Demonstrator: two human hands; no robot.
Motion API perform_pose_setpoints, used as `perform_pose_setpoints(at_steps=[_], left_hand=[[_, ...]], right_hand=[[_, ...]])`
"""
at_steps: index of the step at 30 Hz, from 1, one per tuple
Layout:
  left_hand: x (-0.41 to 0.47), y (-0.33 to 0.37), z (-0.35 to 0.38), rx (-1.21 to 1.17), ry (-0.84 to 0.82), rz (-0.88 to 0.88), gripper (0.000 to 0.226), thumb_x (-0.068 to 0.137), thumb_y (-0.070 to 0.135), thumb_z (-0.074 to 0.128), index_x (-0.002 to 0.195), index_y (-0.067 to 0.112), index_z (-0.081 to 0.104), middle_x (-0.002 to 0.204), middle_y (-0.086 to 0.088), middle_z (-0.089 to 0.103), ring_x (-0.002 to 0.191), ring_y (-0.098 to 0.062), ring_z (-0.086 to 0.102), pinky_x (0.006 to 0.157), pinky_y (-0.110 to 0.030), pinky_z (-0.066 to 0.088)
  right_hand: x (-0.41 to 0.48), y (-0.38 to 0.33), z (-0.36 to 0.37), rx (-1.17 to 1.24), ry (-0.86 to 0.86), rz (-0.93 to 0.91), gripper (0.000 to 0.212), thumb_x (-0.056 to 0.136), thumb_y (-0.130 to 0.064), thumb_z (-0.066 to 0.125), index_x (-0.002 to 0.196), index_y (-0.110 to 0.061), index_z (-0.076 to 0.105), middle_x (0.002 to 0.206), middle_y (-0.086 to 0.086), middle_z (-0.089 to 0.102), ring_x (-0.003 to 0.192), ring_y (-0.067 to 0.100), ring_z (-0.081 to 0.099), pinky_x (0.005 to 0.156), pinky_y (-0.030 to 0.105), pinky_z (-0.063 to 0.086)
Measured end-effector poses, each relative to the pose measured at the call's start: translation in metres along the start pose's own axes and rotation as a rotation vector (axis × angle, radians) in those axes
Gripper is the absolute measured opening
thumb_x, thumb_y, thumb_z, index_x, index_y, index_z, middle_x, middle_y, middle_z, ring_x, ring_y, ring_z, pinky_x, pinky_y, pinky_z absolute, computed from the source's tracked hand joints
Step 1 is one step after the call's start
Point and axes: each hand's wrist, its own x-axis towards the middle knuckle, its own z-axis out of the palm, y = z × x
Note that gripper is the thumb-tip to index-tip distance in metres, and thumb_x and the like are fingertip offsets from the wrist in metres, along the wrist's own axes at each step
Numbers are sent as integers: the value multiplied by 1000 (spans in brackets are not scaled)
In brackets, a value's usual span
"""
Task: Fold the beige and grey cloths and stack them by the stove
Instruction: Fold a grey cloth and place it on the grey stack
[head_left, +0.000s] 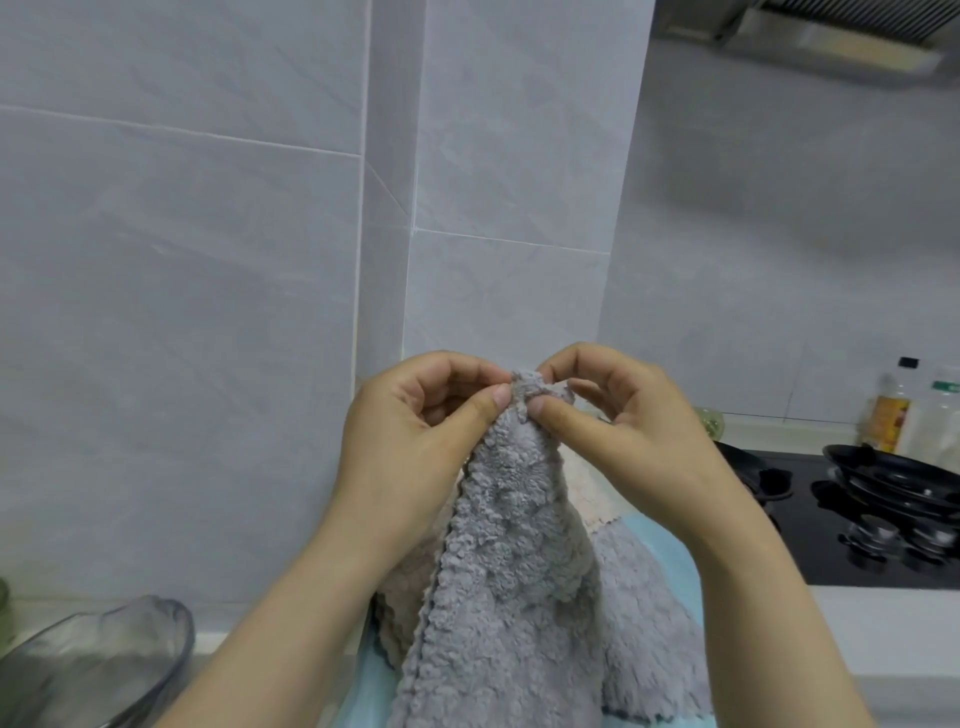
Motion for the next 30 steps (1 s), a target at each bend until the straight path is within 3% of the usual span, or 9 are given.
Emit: perform_pose_setpoints(at_steps=[3, 6, 8, 11, 15, 20, 25, 30], left_hand=[[0, -1, 0, -36, -41, -50, 19, 70, 16, 75, 85, 8, 66, 78, -6, 71, 70, -13, 66, 67, -21, 54], [-1, -5, -2, 1, -117, -102, 23, 71, 16, 80, 85, 12, 62, 77, -2, 68, 67, -13, 63, 67, -23, 54], [-2, -7, -1, 65, -165, -131, 18, 74, 12, 78, 84, 11, 63, 77, 0, 66, 68, -15, 61, 68, -26, 52], [-5, -12, 1, 115, -235, -174, 18, 72, 17, 81, 81, 13, 65, 74, 2, 65, 68, -14, 61, 70, -33, 52], [-6, -17, 2, 182, -293, -189, 21, 66, 27, 82, 78, 23, 65, 66, 10, 55, 64, -11, 51, 71, -31, 50], [-7, -22, 0, 212, -334, -228, 29, 67, 29, 78, 85, 30, 56, 61, 9, 57, 60, -10, 49, 65, -28, 43], [-6, -17, -2, 239, -314, -118, 16, 84, 19, 69, 87, 19, 54, 54, 11, 49, 48, -4, 37, 51, -13, 32], [-5, -11, -1, 130, -347, -159, 25, 69, 20, 77, 85, 9, 62, 60, 5, 55, 50, -4, 43, 48, -10, 37]], right_hand=[[1, -2, 3, 21, 69, -58, 11, 79, -31, 67, 82, -22, 61, 85, -3, 67, 90, 10, 64, 86, 37, 52], [1, -2, 4, 71, 186, -72, 10, 77, -26, 63, 80, -18, 58, 73, 0, 60, 69, 8, 53, 63, 28, 44], [1, -1, 1, 83, 255, -75, 10, 78, -25, 63, 80, -18, 56, 66, -7, 54, 63, 7, 47, 57, 24, 37], [2, 1, -3, 80, 325, -92, 12, 81, -25, 64, 82, -18, 55, 64, -10, 49, 59, 10, 41, 55, 28, 33], [2, 3, -6, 50, 395, -121, 14, 87, -18, 65, 83, -21, 52, 55, -18, 40, 52, 4, 31, 52, 22, 27], [1, 5, -13, 52, 475, -145, 17, 89, -17, 64, 81, -22, 49, 59, -14, 44, 52, 3, 35, 51, 22, 30], [0, 16, -25, -5, 580, -141, 21, 91, -23, 62, 82, -25, 44, 74, -12, 48, 65, 2, 43, 60, 25, 37], [-1, 25, -31, -106, 635, -139, 18, 94, -29, 61, 88, -20, 46, 76, -13, 45, 64, 4, 38, 59, 21, 33]])
